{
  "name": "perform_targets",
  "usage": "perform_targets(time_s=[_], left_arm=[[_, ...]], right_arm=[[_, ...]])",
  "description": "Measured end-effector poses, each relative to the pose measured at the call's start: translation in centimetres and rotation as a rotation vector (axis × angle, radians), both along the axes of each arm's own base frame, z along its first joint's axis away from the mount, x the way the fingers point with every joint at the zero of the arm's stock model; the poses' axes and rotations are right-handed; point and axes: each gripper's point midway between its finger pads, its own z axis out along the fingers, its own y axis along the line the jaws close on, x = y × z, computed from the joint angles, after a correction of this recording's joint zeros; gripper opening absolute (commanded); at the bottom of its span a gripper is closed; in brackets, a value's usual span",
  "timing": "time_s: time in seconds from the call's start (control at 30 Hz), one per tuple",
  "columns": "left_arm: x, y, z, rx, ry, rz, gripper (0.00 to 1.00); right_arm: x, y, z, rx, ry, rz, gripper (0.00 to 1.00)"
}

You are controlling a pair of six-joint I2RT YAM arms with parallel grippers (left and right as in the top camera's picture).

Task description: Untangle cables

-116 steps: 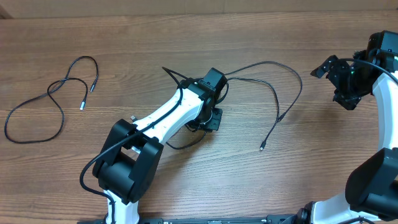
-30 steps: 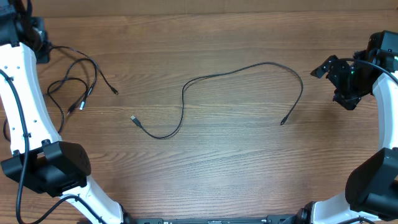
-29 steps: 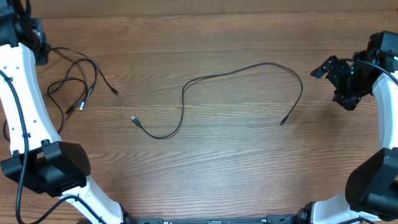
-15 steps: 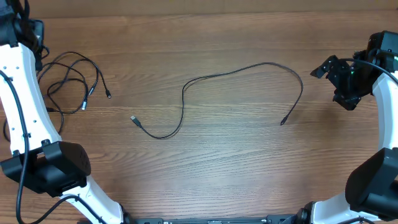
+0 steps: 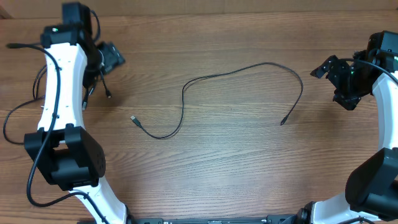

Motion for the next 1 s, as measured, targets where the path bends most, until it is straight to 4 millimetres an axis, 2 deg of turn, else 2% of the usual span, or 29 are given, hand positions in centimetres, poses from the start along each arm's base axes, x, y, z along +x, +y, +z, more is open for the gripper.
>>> perform_targets(time_s=[0.03,0.07,0.2,0.3,0.37,0.43,0.57,0.63,0.73,0.77,0.8,0.87,0.93,1.0], left_arm=[[-0.7,-0.3,-1.2,-0.005,0.035,-0.010,0.69],[-1.4,-0.5,-2.1,-0.011,0.068,-0.013,0.60],[-4.8,-1.7,-6.6,-0.035,0.207,-0.039,0.36],[-6.8,-3.6,-10.3,-0.047,0.270,-0.087,0.34],[-7.4,-4.3,-11.6,-0.047,0.277,-0.105,0.33],[-8.8,-5.0,-13.2,-0.049,0.313,-0.124,0.29],[-11.2,-5.6,-15.3,-0.057,0.372,-0.136,0.26],[-11.9,-6.0,-15.5,-0.066,0.378,-0.141,0.23],[-13.4,-7.6,-15.6,-0.093,0.383,-0.167,0.25],[-13.9,-8.3,-15.6,-0.115,0.391,-0.175,0.27],[-14.6,-9.3,-15.6,-0.150,0.405,-0.188,0.33],[-16.3,-12.1,-15.5,-0.262,0.448,-0.218,0.50],[-17.8,-14.7,-15.3,-0.355,0.489,-0.252,0.60],[-19.0,-17.9,-15.0,-0.456,0.514,-0.294,0.62]], right_arm=[[0.0,0.0,0.0,0.000,-0.001,0.000,1.00],[0.0,0.0,0.0,0.000,0.000,0.000,1.00],[0.0,0.0,0.0,0.000,0.000,0.000,1.00],[0.0,0.0,0.0,-0.001,-0.001,0.000,1.00],[0.0,0.0,0.0,0.000,-0.001,0.000,1.00],[0.0,0.0,0.0,0.000,0.000,0.000,1.00],[0.0,0.0,0.0,0.000,0.000,0.000,1.00],[0.0,0.0,0.0,0.000,0.000,0.000,1.00],[0.0,0.0,0.0,0.000,0.000,0.000,1.00],[0.0,0.0,0.0,0.000,0.000,0.000,1.00],[0.0,0.0,0.0,0.000,-0.001,0.000,1.00],[0.0,0.0,0.0,0.000,-0.001,0.000,1.00],[0.0,0.0,0.0,0.000,0.000,0.000,1.00],[0.0,0.0,0.0,0.000,-0.001,0.000,1.00]])
